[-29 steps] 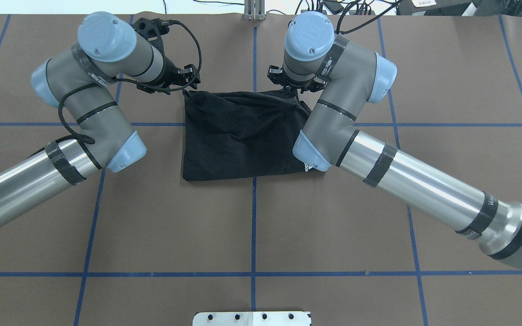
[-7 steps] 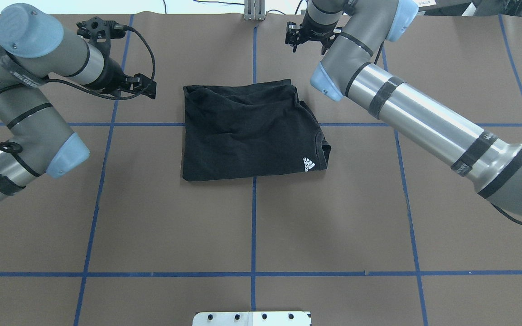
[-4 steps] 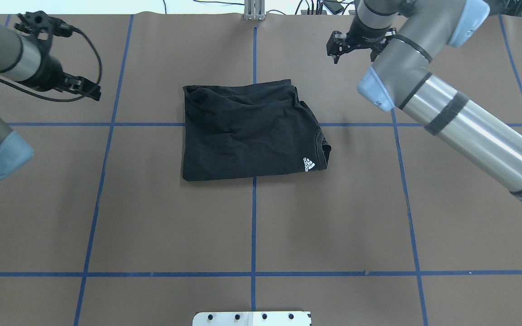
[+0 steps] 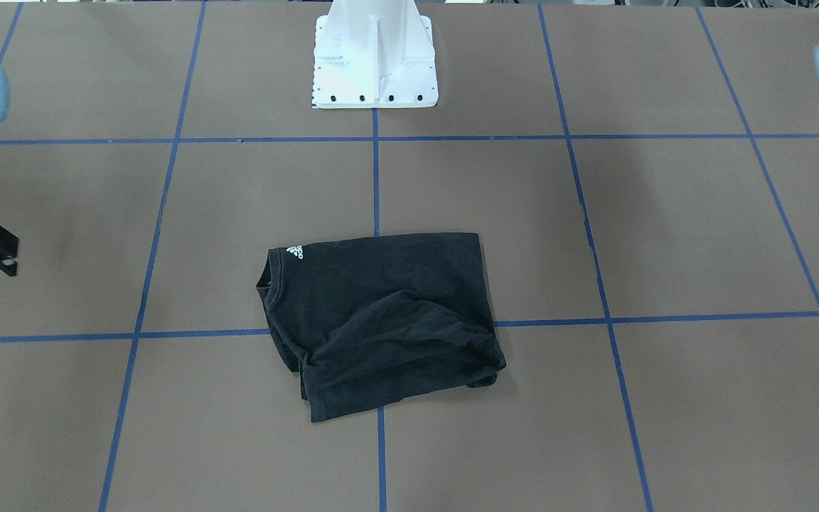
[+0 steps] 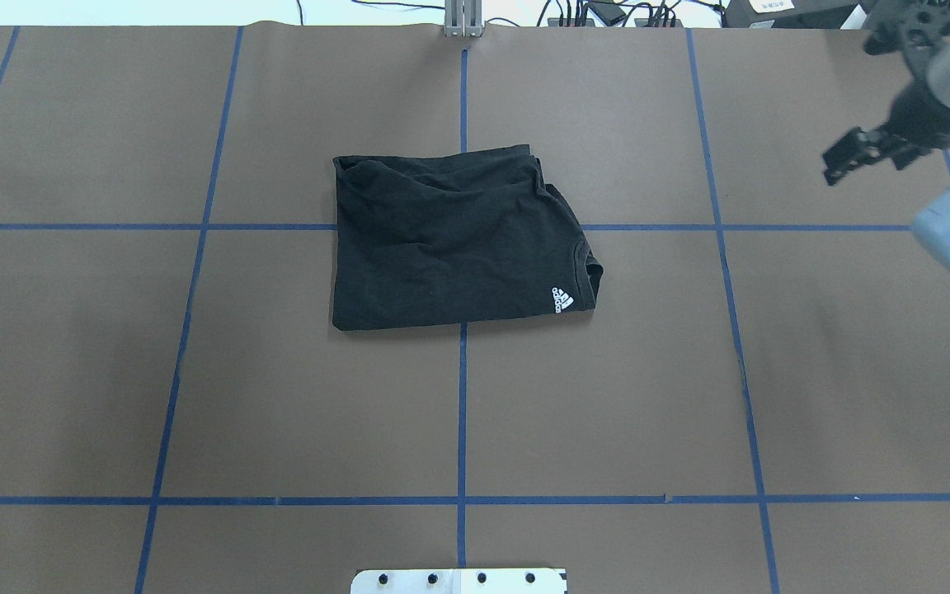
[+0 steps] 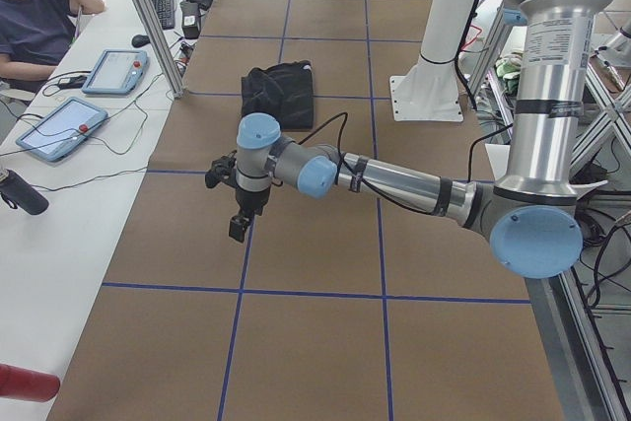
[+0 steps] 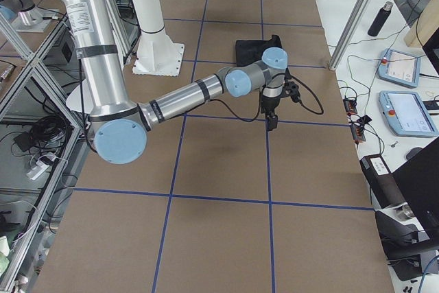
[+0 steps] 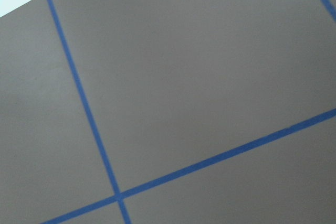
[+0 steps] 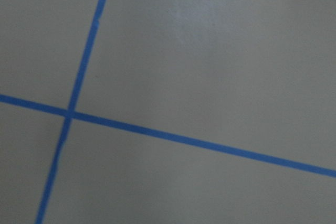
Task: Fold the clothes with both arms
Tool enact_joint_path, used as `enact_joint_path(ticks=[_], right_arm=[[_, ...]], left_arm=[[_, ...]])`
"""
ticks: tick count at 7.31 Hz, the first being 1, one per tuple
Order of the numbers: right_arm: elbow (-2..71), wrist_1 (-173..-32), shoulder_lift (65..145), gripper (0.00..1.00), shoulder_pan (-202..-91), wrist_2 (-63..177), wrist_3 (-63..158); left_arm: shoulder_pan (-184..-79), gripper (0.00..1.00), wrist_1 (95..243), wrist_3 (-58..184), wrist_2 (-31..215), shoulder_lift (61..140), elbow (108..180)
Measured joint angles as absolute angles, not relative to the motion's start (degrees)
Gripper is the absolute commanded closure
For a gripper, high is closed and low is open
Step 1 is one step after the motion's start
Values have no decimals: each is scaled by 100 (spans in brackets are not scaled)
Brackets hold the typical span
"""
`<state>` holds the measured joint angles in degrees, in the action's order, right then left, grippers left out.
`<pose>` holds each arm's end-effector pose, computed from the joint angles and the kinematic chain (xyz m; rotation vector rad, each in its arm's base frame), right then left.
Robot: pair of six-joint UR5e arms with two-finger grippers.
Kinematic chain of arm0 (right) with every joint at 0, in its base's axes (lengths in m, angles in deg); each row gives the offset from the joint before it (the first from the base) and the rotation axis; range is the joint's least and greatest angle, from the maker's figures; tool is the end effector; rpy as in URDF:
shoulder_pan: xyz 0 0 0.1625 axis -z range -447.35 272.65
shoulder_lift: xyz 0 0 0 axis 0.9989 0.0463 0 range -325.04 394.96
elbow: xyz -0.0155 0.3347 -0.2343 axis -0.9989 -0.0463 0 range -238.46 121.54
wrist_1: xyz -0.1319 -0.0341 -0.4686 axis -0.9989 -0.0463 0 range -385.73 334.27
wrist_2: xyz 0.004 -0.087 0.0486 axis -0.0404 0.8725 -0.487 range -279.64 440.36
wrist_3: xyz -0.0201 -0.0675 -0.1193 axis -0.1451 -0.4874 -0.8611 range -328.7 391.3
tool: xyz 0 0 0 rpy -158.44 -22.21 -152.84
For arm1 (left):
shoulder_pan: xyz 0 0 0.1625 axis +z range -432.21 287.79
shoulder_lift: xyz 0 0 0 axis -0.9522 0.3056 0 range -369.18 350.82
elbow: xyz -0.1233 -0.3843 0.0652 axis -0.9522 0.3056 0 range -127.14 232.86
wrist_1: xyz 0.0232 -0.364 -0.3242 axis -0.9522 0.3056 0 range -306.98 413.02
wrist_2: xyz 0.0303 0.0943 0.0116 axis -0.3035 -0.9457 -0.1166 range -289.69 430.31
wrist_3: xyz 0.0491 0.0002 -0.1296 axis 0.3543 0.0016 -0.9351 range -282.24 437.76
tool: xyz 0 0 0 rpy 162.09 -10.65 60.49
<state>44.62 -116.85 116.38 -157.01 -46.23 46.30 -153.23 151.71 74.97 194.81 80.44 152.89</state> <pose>-0.1712 -0.6081 0.4627 0.1383 -0.7078 -0.2034 0.0379 -0.5920 0.5696 0.2480 0.6263 0.2002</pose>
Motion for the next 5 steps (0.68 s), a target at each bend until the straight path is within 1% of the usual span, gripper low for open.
enact_joint_path(ticks=[2,3,5], right_arm=[[4564,-11675,12546,0,-16431,-5011,3438],[4557,-11672,12851,0,-16631,-5109,3174],[4528,-11670,13112,0,-16745,-5141,3051]], left_arm=[[-15699,0,14477,7574,19604,7657,15328],[-15783,0,14115,7642,19617,7593,15338],[-16251,0,13738,8082,19809,7493,15345]])
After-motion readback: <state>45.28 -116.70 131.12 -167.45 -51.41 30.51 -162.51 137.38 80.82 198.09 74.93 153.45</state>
